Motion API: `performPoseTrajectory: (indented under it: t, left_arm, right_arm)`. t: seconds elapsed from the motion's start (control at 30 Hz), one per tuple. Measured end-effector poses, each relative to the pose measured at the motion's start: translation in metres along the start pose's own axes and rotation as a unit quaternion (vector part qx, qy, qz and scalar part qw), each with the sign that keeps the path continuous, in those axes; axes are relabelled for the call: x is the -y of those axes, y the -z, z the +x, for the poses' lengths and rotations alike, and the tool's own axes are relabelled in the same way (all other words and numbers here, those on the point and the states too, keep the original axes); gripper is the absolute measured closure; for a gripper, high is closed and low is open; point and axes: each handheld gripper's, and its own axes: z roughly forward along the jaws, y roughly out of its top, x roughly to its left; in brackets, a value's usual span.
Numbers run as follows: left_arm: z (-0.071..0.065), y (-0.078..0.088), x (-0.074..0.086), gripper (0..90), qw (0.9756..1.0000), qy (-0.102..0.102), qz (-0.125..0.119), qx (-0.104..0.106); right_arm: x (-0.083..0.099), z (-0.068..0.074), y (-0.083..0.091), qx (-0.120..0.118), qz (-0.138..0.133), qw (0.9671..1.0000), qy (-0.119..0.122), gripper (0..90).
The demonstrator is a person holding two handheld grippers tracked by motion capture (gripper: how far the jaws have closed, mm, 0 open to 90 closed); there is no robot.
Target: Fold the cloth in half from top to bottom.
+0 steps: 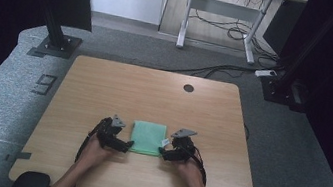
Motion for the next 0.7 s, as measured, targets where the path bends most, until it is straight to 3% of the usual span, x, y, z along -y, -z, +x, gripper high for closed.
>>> performPoseTrajectory:
  t: [0.13, 0.7]
  left_arm:
    - [0.004, -0.005, -0.005, 0.0, 1.0, 0.009, 0.002, 0.003]
    - [0.02, -0.025, -0.028, 0.0, 0.9999, 0.011, 0.002, 0.004]
  right_arm:
    - [-0.003, -0.006, -0.003, 0.006, 0.0, 1.0, -0.004, 21.5]
    - [-0.013, -0.026, -0.012, 0.023, -0.001, 0.9994, -0.025, 22.2]
